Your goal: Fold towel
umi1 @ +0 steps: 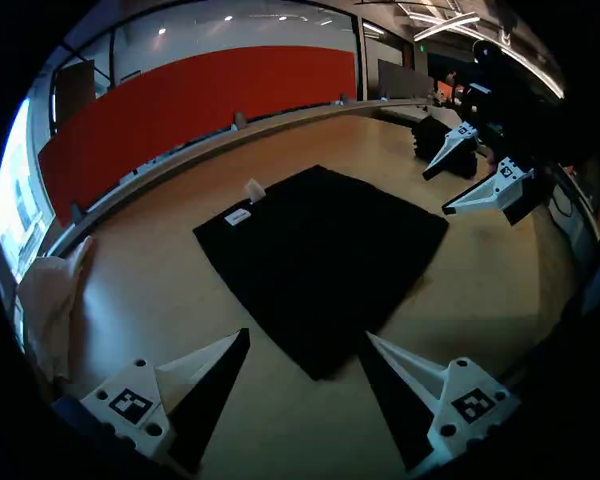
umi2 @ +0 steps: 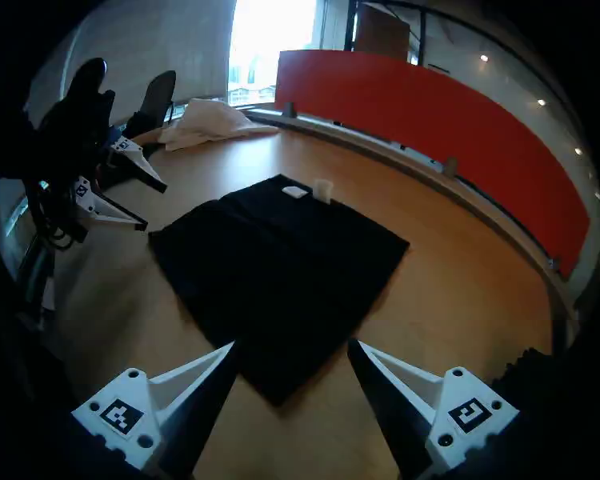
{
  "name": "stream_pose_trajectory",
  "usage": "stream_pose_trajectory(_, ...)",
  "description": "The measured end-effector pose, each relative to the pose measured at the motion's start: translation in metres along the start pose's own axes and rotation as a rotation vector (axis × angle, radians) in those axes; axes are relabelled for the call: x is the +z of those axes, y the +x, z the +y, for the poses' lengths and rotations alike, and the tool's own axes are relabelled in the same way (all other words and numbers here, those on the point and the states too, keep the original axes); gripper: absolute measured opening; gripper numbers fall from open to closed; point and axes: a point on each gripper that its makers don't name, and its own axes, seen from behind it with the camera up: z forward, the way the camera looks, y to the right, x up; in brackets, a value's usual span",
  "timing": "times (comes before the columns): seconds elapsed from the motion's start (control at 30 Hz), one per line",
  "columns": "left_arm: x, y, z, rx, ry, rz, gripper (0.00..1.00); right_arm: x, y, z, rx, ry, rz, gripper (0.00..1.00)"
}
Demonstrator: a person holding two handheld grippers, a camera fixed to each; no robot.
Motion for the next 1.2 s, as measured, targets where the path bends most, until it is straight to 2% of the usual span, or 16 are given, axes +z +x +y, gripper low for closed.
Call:
stream_pose_trajectory(0.4, 0.017, -0.026, 0.009, 0.019, -0.046, -0.082, 0.97, 0.005, -0.027, -0.003, -0.02, 0.036, -0.073, 1.0)
stream_pose_trajectory(0.7, 0.023, -0.038, 0.013, 0.025, -0.068, -0.121, 0.97, 0.006, -0.039, -0.003, -0.021, 0.056, -0.105, 1.0)
stream_pose_trajectory(1.2, 0.026, -0.038, 0.014, -0.001, -0.108, -0.13, 0.96, 0.007, -0.044, -0.005, -0.021, 0.079, -0.119, 0.96)
